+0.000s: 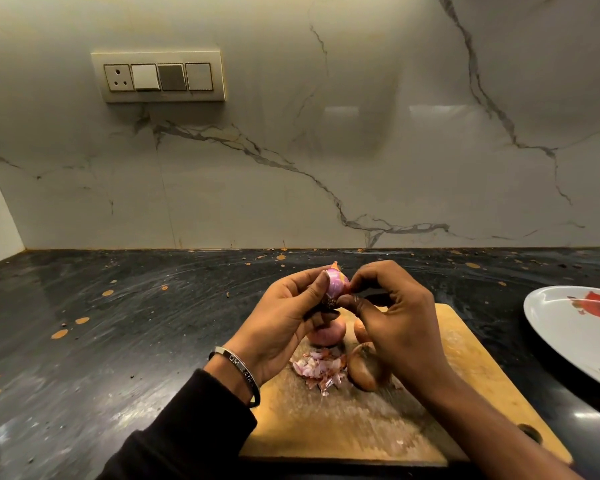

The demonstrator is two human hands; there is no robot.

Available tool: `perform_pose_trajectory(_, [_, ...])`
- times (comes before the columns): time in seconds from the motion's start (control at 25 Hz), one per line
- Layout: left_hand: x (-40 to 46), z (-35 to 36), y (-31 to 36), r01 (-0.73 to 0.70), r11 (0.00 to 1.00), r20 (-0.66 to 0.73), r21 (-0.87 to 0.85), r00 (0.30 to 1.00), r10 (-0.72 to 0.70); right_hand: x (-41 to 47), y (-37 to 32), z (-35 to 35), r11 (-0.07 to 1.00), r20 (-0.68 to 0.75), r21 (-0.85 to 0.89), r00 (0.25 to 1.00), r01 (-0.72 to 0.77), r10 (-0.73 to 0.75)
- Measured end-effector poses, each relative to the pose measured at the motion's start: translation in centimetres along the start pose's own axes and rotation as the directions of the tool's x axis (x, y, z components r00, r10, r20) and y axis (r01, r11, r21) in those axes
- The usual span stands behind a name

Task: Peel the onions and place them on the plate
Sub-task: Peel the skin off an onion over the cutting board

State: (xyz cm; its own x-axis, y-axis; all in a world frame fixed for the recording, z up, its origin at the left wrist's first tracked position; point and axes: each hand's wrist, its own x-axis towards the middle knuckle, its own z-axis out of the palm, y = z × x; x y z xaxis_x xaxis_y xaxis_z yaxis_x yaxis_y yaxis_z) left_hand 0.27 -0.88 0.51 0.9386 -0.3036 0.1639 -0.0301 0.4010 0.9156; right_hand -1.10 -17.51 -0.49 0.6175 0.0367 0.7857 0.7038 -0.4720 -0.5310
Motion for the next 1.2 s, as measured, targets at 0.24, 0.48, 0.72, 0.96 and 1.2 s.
perform_pose_trajectory(0.24, [0.1,-0.2,-0.3,0.016,1.000,-0.011,0.019,1.000,-0.016,0.2,0.4,0.0,0.997,0.016,0.044,0.998,-0.059,0.059])
perform_pose_trajectory(0.48, [0.1,-0.2,0.0,-0.011,1.000,-0.023,0.019,1.000,0.012,0.7,0.2,0.4,0.999,0.021,0.024,0.999,0.029,-0.030])
perform_pose_trajectory(0.72, [-0.2,0.0,0.4,-0.005,0.998,-0.050,-0.056,0.999,0.002,1.3,-0.2,0.6,0.998,0.054,0.064,0.999,-0.007,0.003])
perform_pose_trajectory(0.96, [-0.1,0.0,0.3,0.024,0.998,-0.021,-0.056,0.999,-0.025,2.1,0.6,-0.4,0.995,0.253,0.093,0.966,0.038,-0.060])
perform_pose_trajectory(1.2, [-0.2,0.0,0.1,-0.127,0.971,-0.058,0.201,0.988,0.141,1.2,1.6,-0.5,0.963,0.286,0.260,0.958,-0.076,-0.001])
